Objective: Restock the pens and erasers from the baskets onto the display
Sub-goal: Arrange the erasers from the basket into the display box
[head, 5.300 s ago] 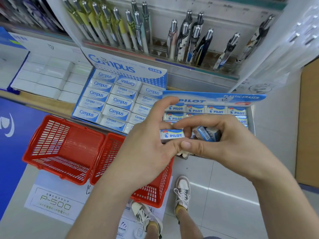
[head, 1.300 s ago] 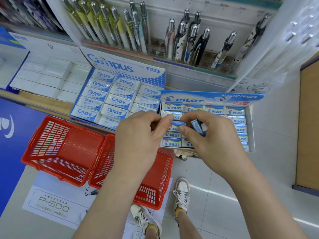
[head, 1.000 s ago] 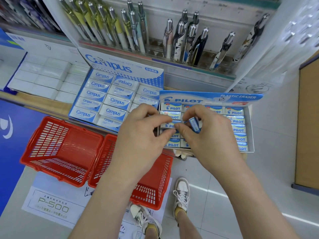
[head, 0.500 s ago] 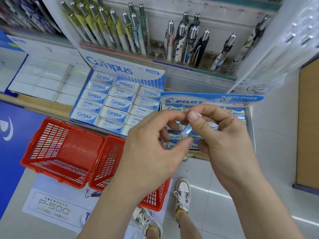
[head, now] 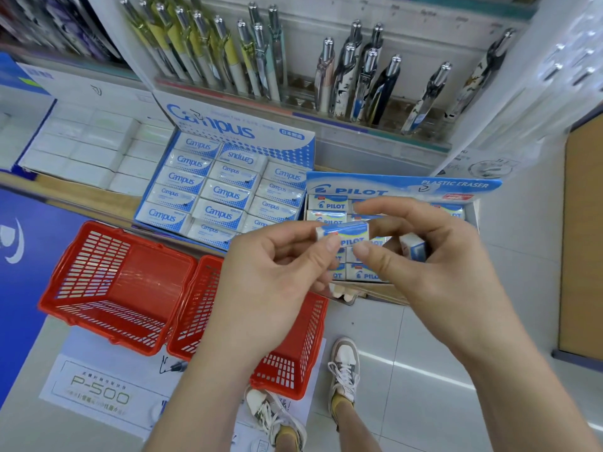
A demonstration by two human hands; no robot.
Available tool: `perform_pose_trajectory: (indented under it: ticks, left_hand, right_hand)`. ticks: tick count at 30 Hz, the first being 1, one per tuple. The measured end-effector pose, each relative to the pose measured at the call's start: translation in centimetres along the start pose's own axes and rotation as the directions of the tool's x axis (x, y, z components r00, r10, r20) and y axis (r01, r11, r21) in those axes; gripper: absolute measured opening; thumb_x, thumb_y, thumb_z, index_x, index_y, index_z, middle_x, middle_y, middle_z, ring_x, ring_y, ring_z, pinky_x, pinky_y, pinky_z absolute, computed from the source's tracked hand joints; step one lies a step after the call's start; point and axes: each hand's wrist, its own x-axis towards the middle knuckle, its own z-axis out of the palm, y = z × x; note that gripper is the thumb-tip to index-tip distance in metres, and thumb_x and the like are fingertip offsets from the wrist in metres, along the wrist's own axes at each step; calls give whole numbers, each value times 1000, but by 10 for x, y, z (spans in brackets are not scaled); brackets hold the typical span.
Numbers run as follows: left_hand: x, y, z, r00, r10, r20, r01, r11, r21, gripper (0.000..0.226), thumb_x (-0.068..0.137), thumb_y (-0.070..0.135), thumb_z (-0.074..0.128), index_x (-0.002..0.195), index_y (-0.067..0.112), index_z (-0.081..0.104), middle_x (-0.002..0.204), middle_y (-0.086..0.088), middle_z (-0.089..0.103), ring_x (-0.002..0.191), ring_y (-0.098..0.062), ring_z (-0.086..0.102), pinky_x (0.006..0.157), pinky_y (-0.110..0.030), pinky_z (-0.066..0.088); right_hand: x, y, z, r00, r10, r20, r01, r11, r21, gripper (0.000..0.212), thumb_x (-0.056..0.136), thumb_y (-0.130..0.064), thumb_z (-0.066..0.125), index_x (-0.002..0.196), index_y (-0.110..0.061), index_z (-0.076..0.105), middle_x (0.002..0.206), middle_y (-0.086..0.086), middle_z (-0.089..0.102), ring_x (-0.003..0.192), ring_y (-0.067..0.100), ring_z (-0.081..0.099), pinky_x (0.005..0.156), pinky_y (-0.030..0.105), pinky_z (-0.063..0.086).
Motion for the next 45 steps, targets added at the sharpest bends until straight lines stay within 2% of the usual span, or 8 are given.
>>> perform_pose_trajectory:
  ticks: [7, 12, 17, 25, 29, 32, 36, 45]
  left_hand:
    - [4, -13, -10, 995, 90, -52, -72, 957, 282, 18, 77, 34, 72, 94, 29, 72, 71, 3, 66, 63, 0, 56, 64, -12, 46]
    - [4, -24, -15, 947, 323, 0, -215, 629, 747, 28, 74, 26, 79, 101, 31, 72, 88, 12, 59, 80, -7, 54, 71, -5, 36]
    - [6, -29, -11, 929, 365, 63, -265, 535, 802, 28, 69, 40, 70, 96, 32, 73, 91, 11, 58, 87, -15, 55, 72, -30, 46]
    - [10, -34, -9, 900, 437, 8, -259, 519, 814, 20, 70, 33, 73, 86, 22, 75, 86, 7, 66, 80, -17, 59, 70, -27, 42]
    - [9, -34, -8, 904, 428, 13, -252, 506, 825, 19, 70, 28, 81, 85, 21, 72, 85, 8, 63, 79, -16, 55, 68, -24, 38]
    - [10, -34, -8, 911, 413, 13, -236, 495, 836, 21, 69, 26, 82, 85, 22, 69, 85, 8, 61, 79, -16, 51, 67, -23, 36]
    - [6, -30, -5, 899, 437, -7, -256, 539, 802, 23, 71, 25, 79, 92, 24, 68, 90, 9, 60, 84, -13, 49, 73, -22, 38]
    - [-23, -8, 18, 907, 420, 3, -381, 818, 431, 33, 70, 20, 79, 100, 28, 67, 88, 12, 63, 79, -7, 62, 68, -24, 53]
  right_hand:
    - [2, 13, -3, 990, -141, 31, 138, 871, -471, 24, 76, -19, 79, 89, -37, 70, 71, -20, 60, 61, 1, 51, 58, 10, 39]
    - [5, 23, 5, 984, -175, 44, 159, 725, -671, 24, 73, -21, 82, 96, -21, 76, 87, -6, 66, 82, 11, 62, 74, 26, 47]
    - [4, 24, 12, 985, -175, 1, 132, 741, -659, 23, 70, -23, 82, 83, -29, 64, 75, -15, 61, 68, 2, 50, 62, 15, 40]
    - [6, 26, 16, 979, -203, 7, 156, 731, -664, 18, 72, -27, 81, 86, -24, 71, 83, -10, 60, 74, 10, 58, 68, 26, 48]
    - [2, 20, 14, 991, -104, -85, 54, 886, -461, 11, 74, -25, 63, 80, -33, 68, 80, -12, 61, 78, 4, 58, 66, 10, 43]
    - [-1, 9, 10, 975, 127, -184, -117, 991, 65, 30, 71, -12, 49, 75, -27, 75, 80, -7, 69, 72, 10, 61, 65, 21, 51]
    - [-6, -5, 10, 952, 291, -98, -169, 763, 624, 30, 84, 9, 50, 78, -6, 75, 80, 11, 71, 75, 19, 66, 67, 24, 55]
    - [-14, -16, 24, 940, 325, -108, -195, 767, 611, 25, 58, -26, 72, 78, -13, 78, 87, 8, 76, 80, 21, 67, 69, 31, 46]
